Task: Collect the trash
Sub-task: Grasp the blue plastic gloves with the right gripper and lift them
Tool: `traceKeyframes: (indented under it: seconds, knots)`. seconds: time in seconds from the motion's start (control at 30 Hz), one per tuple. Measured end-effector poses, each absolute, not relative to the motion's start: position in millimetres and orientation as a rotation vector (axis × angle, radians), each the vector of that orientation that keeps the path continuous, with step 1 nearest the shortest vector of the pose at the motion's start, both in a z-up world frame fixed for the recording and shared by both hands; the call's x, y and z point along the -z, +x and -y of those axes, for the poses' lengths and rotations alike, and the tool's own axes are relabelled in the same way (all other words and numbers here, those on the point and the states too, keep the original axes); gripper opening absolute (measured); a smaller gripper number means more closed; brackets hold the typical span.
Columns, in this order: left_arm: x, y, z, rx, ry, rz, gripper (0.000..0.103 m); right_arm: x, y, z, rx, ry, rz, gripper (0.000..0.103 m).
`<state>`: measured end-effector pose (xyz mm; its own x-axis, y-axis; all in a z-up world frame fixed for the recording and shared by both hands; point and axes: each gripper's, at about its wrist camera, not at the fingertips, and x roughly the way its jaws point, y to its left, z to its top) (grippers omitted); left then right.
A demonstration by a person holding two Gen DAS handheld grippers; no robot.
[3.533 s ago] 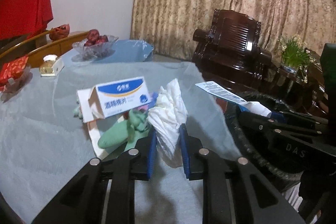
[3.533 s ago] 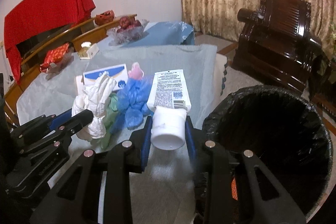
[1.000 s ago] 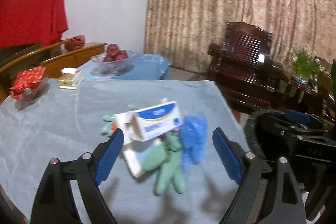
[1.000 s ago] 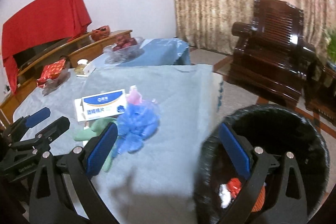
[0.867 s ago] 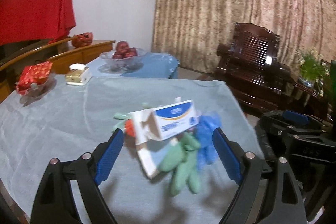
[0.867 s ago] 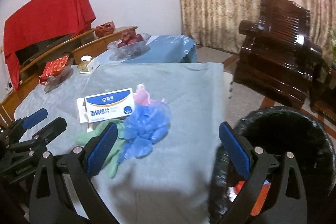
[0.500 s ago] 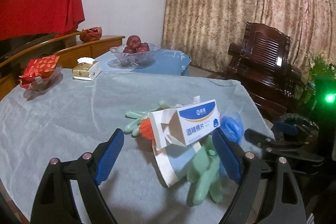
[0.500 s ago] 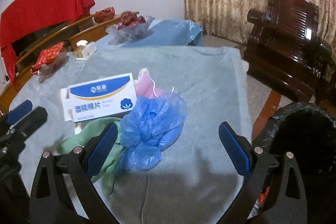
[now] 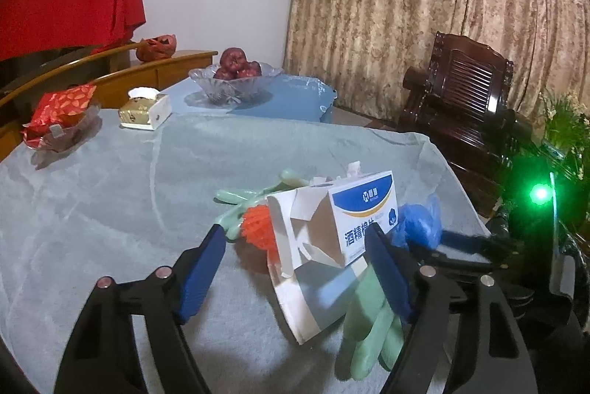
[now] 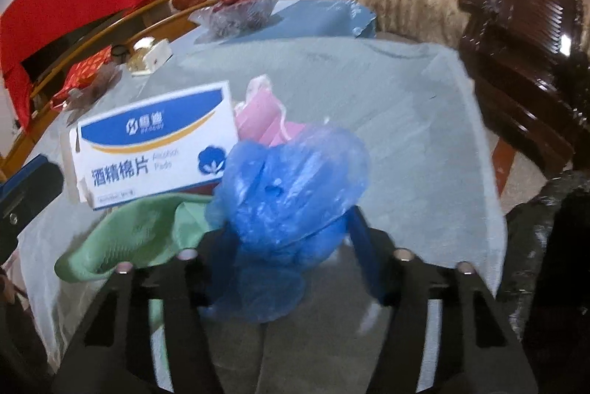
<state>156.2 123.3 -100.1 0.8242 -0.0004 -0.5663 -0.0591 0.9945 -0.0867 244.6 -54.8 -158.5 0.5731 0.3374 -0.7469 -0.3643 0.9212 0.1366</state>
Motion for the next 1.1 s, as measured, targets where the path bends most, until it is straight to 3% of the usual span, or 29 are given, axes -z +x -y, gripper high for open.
traceKeyframes:
  seconds: [0.27,0.47,0.87,1.1]
  knots:
    - [102.3,166.3,-110.6,-0.001,-0.094,-0.609,0.069,150.5,238.5,61.0,-0.452,-0.062,-0.852,0.034]
    - [104.2,171.2,-103.8,0.01,-0.098,-0.616,0.065,135.0,233.4,73.3,-0.439,-0.055,-0.824,0.033]
    - [108.9,178.0,-92.2,0.065,-0.096,-0.641,0.041,119.0,216.7,96.8,-0.398,-0.058,-0.807,0.033]
    - [114.4,175.8,-77.0,0.204,-0.145,-0.687,0.04,116.3,214.0,114.2,-0.36,-0.047,-0.808,0.033]
